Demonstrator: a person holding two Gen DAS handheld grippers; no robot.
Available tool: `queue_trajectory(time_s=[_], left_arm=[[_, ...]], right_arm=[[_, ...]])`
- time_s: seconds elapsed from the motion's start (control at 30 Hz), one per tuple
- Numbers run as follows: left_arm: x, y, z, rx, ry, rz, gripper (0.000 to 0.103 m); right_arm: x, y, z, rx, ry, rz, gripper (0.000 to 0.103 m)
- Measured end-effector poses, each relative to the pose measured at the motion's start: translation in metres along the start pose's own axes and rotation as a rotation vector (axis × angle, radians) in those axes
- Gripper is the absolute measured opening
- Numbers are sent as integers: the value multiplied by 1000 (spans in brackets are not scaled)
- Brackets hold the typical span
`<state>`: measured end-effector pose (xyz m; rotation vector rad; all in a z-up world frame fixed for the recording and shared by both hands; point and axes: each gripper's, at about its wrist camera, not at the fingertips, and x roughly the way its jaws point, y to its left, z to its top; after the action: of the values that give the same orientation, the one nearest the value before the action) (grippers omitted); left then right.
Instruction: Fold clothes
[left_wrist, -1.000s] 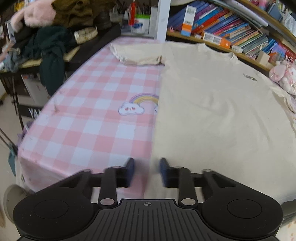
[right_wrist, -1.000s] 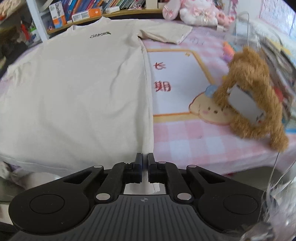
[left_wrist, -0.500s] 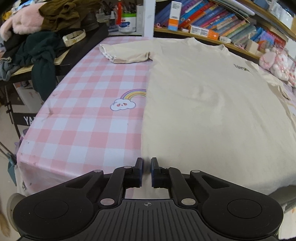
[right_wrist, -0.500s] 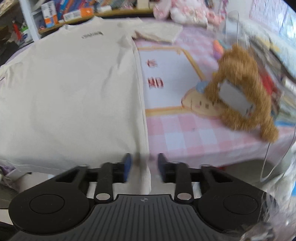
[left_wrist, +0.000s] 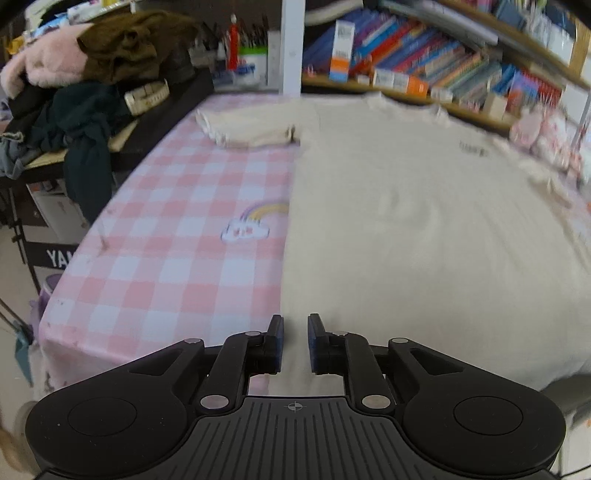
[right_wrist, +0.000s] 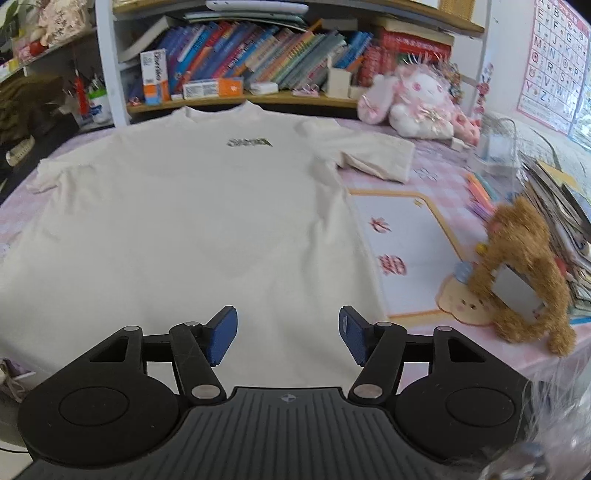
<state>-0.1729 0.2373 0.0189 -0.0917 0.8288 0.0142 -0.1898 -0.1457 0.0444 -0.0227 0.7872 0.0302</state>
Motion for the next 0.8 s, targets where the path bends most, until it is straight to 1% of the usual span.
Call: queue_trajectory(time_s=[0.07,0.1,0.13,0.17,0.23,0.27,0.33,0.37,0.43,0.5,0.6,0.67,0.8], left_arm=[[-4,-3,4,1,-28,-15,27],[-5,-5,5,8,-39,-14,35],[-6,-8,7,17,-49,-11,41],[-7,-10,7,25,-58,-13,43],[-6,-15,8,31,-68,-23,50],[-6,-17,8,33,-72,-32,51],[-5,-22,8,34,-74,-53,61],[-5,-24,8,36,-76,-64,64],[-5,-30,7,45,-79,-83,76],[-4,-37,6,56,-82,-95,82],[-4,-45,4,63,-78,-111,85],[-3,-51,3,78,-74,-117,88],[-2,-62,3,123,-71,-77,90]], right_arm=[[-1,8,4,7,-14,3,62],[-2,11,5,11,-21,3,62],[-3,15,6,15,-27,2,64],[-3,18,5,16,-29,1,65],[-5,23,4,16,-29,-4,66],[-5,26,3,15,-27,-7,66],[-6,31,0,14,-24,-14,69],[-7,33,-1,13,-23,-17,71],[-8,38,-3,11,-20,-24,74],[-9,42,-5,10,-17,-31,78],[-7,41,-3,17,-17,-39,80],[-4,39,-1,23,-17,-44,84],[2,34,3,35,-15,-54,85]])
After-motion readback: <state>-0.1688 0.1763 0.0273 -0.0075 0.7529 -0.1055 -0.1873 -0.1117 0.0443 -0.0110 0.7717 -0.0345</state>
